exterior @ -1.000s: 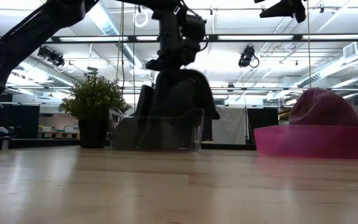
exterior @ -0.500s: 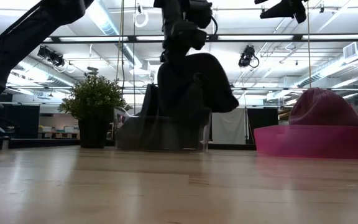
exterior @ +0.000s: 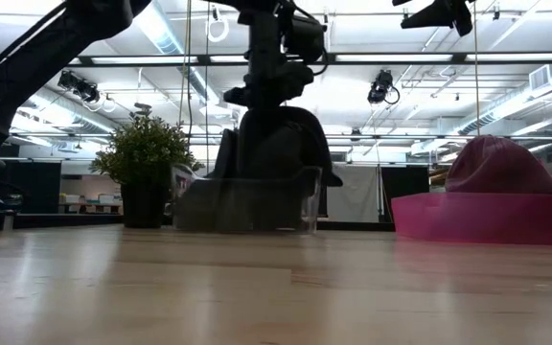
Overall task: Pick & Place hat
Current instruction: Put the black cap into the transparent bin
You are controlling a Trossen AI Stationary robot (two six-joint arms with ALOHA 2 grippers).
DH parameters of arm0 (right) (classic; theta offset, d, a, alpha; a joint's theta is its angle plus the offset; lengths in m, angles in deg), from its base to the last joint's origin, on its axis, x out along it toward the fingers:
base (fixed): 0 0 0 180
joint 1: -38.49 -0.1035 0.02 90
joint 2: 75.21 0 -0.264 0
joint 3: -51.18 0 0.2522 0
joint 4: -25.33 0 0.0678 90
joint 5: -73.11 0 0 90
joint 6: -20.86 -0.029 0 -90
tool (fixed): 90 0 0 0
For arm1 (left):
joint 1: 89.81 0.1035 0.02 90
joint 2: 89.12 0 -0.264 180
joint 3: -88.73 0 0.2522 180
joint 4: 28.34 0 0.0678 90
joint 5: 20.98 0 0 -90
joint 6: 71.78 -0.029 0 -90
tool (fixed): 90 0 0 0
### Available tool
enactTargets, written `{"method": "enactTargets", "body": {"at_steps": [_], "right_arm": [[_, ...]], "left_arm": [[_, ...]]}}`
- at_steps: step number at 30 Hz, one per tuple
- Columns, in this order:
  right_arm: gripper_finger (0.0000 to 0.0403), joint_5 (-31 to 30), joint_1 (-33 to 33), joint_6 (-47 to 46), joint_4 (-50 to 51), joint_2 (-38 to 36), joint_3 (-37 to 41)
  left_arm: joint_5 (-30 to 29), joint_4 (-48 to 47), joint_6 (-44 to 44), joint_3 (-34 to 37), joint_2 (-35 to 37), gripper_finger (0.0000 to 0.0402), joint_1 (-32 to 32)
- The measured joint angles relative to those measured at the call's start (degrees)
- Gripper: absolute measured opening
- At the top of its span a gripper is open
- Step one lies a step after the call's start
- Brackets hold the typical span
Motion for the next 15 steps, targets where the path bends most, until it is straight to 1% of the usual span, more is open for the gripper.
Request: {"method": "enactTargets", "body": {"at_steps": [4, 7, 15], "right_arm": [[0.0246, 0.02, 0.00, -0.79, 0.00, 0.00, 0.00], [0.0246, 0.02, 0.00, -0.80, 0.12, 0.00, 0.00], [0.0246, 0.02, 0.00, -0.79, 0.91, 0.00, 0.00]], "left_arm": [[2.31, 0.14, 2.79, -0.07, -0.74, 0.0011, 0.98], [2.57, 0.53, 3.44, -0.07, -2.64, 0.0015, 1.14], [2.43, 1.25, 0.87, -0.29, -9.35, 0.0011, 0.23]]}}
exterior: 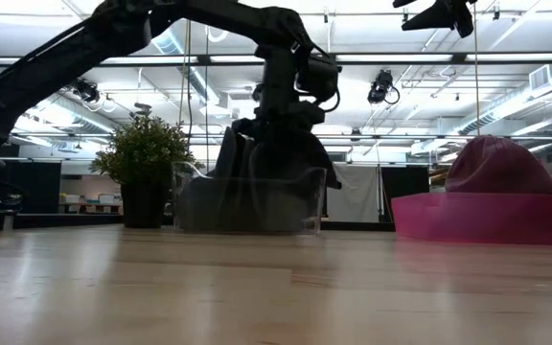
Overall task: Pick & Place hat
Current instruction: Put the black cap into the transparent bin, then return to Home Position
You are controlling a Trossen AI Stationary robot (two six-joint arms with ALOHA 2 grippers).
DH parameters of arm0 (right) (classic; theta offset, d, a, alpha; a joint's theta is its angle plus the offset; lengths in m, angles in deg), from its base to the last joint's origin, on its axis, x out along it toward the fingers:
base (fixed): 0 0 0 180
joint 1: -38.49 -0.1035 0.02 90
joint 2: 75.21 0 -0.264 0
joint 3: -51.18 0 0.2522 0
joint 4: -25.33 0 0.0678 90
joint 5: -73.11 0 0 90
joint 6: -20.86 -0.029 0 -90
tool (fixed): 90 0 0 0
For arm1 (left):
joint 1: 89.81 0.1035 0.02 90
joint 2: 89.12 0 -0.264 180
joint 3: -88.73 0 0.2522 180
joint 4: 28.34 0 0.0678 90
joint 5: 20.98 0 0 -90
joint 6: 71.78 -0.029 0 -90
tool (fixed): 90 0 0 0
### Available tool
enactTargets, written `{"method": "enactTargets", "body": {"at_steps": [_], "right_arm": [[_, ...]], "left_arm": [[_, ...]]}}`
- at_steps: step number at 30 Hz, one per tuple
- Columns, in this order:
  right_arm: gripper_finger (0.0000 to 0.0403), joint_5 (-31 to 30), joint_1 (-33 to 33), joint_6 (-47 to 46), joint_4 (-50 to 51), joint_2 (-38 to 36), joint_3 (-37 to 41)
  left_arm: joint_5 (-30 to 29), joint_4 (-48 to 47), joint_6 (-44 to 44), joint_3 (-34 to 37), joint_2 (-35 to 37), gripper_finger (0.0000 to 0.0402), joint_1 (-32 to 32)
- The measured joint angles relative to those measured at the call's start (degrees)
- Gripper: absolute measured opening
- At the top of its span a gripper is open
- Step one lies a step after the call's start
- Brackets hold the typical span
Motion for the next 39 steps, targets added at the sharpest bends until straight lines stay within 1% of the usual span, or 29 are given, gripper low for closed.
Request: {"method": "enactTargets", "body": {"at_steps": [8, 11, 14, 20, 28, 34, 37, 39], "right_arm": [[0.0246, 0.00, 0.00, 0.10, 0.40, 0.00, 0.00], [0.0246, 0.00, -0.01, 0.20, 0.40, 0.00, 0.00], [0.0246, 0.00, -0.02, 0.20, 0.42, 0.00, 0.00], [0.0246, -0.01, -0.02, 0.53, 0.49, 0.00, 0.00], [0.0246, -0.11, -0.01, 0.66, 1.03, 0.02, 0.00], [0.0246, -0.11, -0.01, 0.66, 2.03, 0.01, 0.00], [0.0246, -0.11, 0.00, 0.68, 2.46, 0.02, 0.00], [0.0246, -0.11, 0.00, 0.68, 2.68, 0.02, 0.00]], "left_arm": [[3.42, -0.23, -0.26, -0.15, -2.35, 0.0014, 0.93], [3.37, -0.15, -1.18, -0.15, -2.27, 0.0017, 0.98], [2.66, 0.19, -2.62, 0.12, -1.44, 0.0033, 0.73], [1.29, 0.30, -3.48, 0.53, 0.99, 0.0086, 0.03], [0.60, -1.13, -3.65, 0.40, 5.28, 0.0188, -1.07], [1.54, -1.50, -5.18, 0.33, 7.45, 0.0262, -2.30], [1.63, -1.55, -5.13, 0.31, 9.84, 0.0284, -3.01], [1.62, -1.55, -4.93, 0.26, 11.75, 0.0289, -3.39]]}}
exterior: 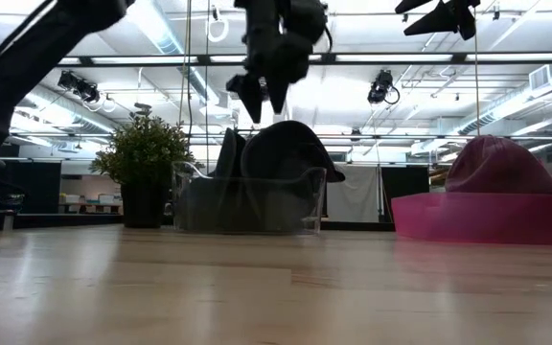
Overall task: Pick & Place hat
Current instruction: Return to Home Position
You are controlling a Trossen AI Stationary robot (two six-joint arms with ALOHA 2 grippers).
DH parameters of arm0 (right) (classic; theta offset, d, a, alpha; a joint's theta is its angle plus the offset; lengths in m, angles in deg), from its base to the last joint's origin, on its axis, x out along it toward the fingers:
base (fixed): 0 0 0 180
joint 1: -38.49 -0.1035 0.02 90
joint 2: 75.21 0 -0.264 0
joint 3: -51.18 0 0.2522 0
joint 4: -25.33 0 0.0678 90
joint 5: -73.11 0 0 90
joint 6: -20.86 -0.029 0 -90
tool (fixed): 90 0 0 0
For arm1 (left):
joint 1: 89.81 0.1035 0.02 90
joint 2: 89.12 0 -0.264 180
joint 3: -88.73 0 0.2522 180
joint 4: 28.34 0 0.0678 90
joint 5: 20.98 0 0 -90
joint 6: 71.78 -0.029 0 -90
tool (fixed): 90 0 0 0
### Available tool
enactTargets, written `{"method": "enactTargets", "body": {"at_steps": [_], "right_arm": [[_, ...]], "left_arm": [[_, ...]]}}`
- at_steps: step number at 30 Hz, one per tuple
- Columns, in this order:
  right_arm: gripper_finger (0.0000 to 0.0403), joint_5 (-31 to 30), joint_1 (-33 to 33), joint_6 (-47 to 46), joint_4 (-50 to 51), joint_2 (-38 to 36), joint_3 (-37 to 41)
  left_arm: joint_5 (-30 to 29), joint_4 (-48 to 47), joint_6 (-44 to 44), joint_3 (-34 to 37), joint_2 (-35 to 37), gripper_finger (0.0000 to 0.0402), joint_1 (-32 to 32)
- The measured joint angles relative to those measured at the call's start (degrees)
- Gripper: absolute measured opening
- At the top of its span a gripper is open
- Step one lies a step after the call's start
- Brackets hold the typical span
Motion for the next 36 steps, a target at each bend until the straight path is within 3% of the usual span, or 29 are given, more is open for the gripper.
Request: {"method": "enactTargets", "body": {"at_steps": [4, 8, 10, 14, 19, 23, 30, 36], "right_arm": [[0.0246, 0.03, 0.00, -0.27, 0.27, -0.02, 0.00], [0.0246, 0.11, 0.00, -0.27, 0.80, -0.02, 0.00], [0.0246, 0.13, 0.00, -0.31, 1.14, -0.02, 0.00], [0.0246, 0.13, 0.00, -0.50, 2.28, -0.02, 0.00], [0.0246, 0.15, -0.02, -1.38, 4.26, -0.26, 0.00], [0.0246, 0.15, 0.00, -2.25, 4.50, -0.77, 0.00], [0.0246, 0.17, 0.00, -3.74, 4.35, -1.31, 0.00], [0.0246, 0.21, 0.00, -5.46, 4.44, -1.36, 0.00]], "left_arm": [[-2.63, 0.16, 0.01, 0.00, 4.79, 0.0290, -1.89], [-17.15, 4.17, 2.04, -0.04, 8.00, 0.0285, -7.76], [-21.45, 8.01, 0.94, 0.02, 7.98, 0.0269, -11.05], [-24.10, 16.02, -1.55, 0.00, 7.69, 0.0216, -16.38], [-34.58, 16.58, -2.24, 0.08, 7.25, 0.0108, -20.35], [-35.47, 19.90, -1.15, 0.11, 7.32, 0.0016, -21.01], [-33.25, 39.80, -7.36, 10.72, 8.04, 0.0004, -23.13], [-28.04, 50.39, -9.02, 23.31, 8.41, 0.0003, -23.97]]}}
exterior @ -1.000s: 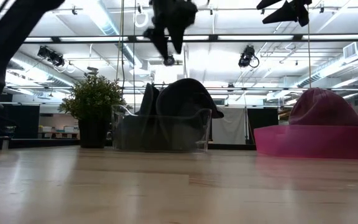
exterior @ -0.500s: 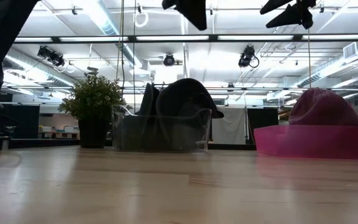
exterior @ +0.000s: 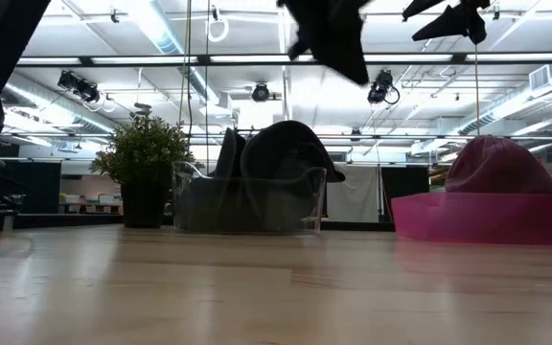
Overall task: Pick & Place hat
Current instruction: Return to Home Position
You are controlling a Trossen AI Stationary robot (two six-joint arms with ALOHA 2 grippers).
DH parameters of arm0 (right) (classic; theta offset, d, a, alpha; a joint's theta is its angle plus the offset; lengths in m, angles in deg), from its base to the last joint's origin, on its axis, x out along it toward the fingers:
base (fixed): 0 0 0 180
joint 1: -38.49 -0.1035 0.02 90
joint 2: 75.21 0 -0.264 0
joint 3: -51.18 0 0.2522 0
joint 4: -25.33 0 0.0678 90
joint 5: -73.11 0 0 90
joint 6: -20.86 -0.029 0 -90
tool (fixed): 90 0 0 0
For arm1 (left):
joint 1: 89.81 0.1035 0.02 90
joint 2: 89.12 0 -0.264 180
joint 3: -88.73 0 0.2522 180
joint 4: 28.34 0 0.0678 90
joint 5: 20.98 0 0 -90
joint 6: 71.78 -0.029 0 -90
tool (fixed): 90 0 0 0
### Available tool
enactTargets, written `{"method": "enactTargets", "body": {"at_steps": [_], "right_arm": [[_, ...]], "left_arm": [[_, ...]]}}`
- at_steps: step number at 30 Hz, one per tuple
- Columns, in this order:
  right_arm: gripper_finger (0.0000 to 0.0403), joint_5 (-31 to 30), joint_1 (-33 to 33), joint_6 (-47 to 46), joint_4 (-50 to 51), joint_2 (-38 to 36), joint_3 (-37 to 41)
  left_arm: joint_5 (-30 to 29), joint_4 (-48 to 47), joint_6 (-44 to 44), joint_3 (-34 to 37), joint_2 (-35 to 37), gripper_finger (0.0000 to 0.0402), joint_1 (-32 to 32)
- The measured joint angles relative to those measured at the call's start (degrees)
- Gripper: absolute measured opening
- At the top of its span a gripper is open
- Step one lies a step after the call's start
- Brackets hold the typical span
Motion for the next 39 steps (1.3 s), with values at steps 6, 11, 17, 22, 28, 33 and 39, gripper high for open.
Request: {"method": "enactTargets", "body": {"at_steps": [6, 11, 17, 22, 28, 33, 39], "right_arm": [[0.0246, 1.71, 0.00, -1.45, 0.45, 0.00, 0.00], [0.0246, 1.85, 0.00, -3.85, 1.01, 0.02, 0.00], [0.0246, 1.80, 0.04, -4.76, 0.80, 0.54, 0.00], [0.0246, 1.80, 0.04, -5.84, 0.69, 1.48, 0.00], [0.0246, 1.78, 0.04, -7.45, 0.29, 2.49, 0.00], [0.0246, 1.82, 0.03, -8.82, 0.58, 3.21, 0.00], [0.0246, 1.79, 0.04, -9.72, 0.48, 4.34, 0.00]], "left_arm": [[6.40, 14.06, 0.61, 17.55, 5.99, 0.0003, -1.57], [7.86, 30.94, 2.25, 35.61, 17.44, 0.0003, -1.97], [16.26, 49.29, 1.27, 54.57, 33.49, 0.0003, 1.88], [21.27, 57.15, 1.20, 66.41, 45.56, 0.0003, 7.19], [28.59, 61.38, 1.19, 76.63, 58.53, 0.0003, 13.16], [35.18, 62.81, 3.35, 82.68, 67.42, 0.0003, 15.90], [35.03, 62.82, 5.14, 88.46, 77.42, 0.0003, 16.02]]}}
